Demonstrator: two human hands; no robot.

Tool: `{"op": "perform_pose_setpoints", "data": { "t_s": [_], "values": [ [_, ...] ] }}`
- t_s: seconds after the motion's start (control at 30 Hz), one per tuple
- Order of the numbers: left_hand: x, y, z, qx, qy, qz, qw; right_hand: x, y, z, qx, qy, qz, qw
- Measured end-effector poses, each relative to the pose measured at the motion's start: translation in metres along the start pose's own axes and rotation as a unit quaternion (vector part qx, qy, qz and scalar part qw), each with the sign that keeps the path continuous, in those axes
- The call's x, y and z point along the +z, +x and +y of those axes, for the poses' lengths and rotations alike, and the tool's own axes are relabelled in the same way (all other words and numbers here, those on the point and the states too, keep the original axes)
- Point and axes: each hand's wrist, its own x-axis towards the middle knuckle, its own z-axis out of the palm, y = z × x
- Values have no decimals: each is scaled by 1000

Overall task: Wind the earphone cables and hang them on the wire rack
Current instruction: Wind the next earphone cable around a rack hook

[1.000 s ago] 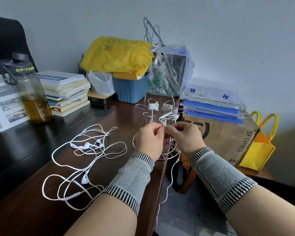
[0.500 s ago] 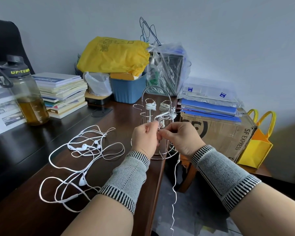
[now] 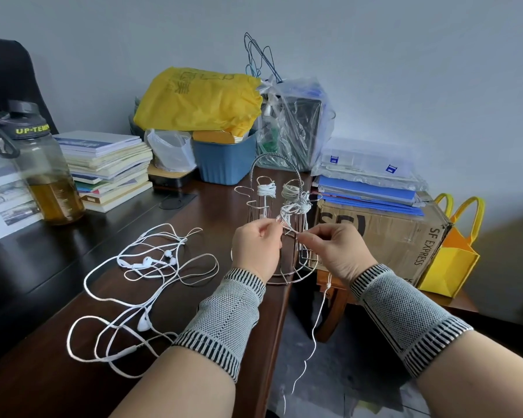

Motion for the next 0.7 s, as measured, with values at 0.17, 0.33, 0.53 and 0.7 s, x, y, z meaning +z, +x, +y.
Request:
{"op": "perform_pose_setpoints", "data": {
  "t_s": [0.17,0.33,0.53,0.7],
  "values": [
    [4,-1,-5,31,32,6,999,-13,3,2,18,-6,20,1000],
    [4,-2,-5,60,62,4,996,-27,10,6,68,76,-8,995],
    [6,-3,-4,57,50,27,997,-40,15,10,134,35,-4,990],
    [10,-3,-2,48,53,37,997,-47,21,1,129,-57,38,989]
  ]
}}
